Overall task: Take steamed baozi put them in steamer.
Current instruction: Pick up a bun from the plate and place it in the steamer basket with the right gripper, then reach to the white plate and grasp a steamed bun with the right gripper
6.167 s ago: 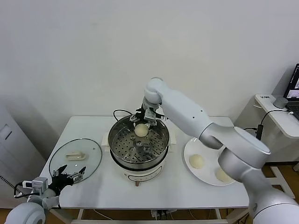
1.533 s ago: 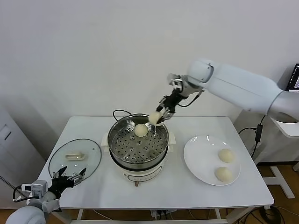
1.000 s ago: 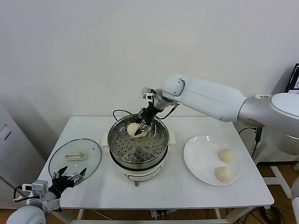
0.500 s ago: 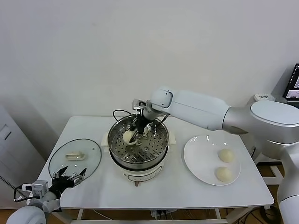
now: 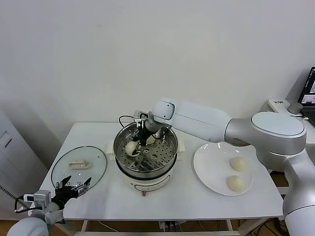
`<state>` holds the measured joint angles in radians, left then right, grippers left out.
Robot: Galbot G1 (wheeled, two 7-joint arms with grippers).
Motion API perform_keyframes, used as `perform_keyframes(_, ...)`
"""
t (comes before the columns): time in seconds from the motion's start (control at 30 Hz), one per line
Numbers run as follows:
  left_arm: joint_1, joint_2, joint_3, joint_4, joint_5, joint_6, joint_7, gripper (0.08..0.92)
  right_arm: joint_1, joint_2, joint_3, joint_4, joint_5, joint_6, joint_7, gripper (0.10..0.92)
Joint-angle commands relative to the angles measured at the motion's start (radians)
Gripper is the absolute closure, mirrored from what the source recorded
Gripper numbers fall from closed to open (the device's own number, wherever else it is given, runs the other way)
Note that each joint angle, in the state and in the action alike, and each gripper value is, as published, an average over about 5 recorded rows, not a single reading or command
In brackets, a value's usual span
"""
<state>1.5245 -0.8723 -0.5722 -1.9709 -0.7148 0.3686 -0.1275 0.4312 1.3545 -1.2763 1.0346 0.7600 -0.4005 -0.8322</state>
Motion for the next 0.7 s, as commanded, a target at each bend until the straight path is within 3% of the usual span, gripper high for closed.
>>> perform_keyframes(0.03,-0.001,0.000,0.001,0.000,0.000,0.000,0.000,0.177,0.011,0.010,0.002,-0.009,-0.002,-0.002,-0.001,0.288)
perform_keyframes(0.2,0.000,-0.001,0.000,-0.003,0.000,0.000,0.000,0.177,0.089,-0.034,-0.011,0.022,0.004,-0.002,-0.064,0.208)
perform_keyframes(0.47,0.004,-0.001,-0.003,-0.008,0.000,-0.001,0.000,0.177,0.302,-0.216,-0.095,0.080,-0.086,0.074,-0.290,0.203)
perform_keyframes(0.7,0.005,-0.004,-0.003,-0.013,0.000,-0.001,0.000,0.177,0.398,-0.415,-0.192,0.161,-0.175,0.147,-0.381,0.203)
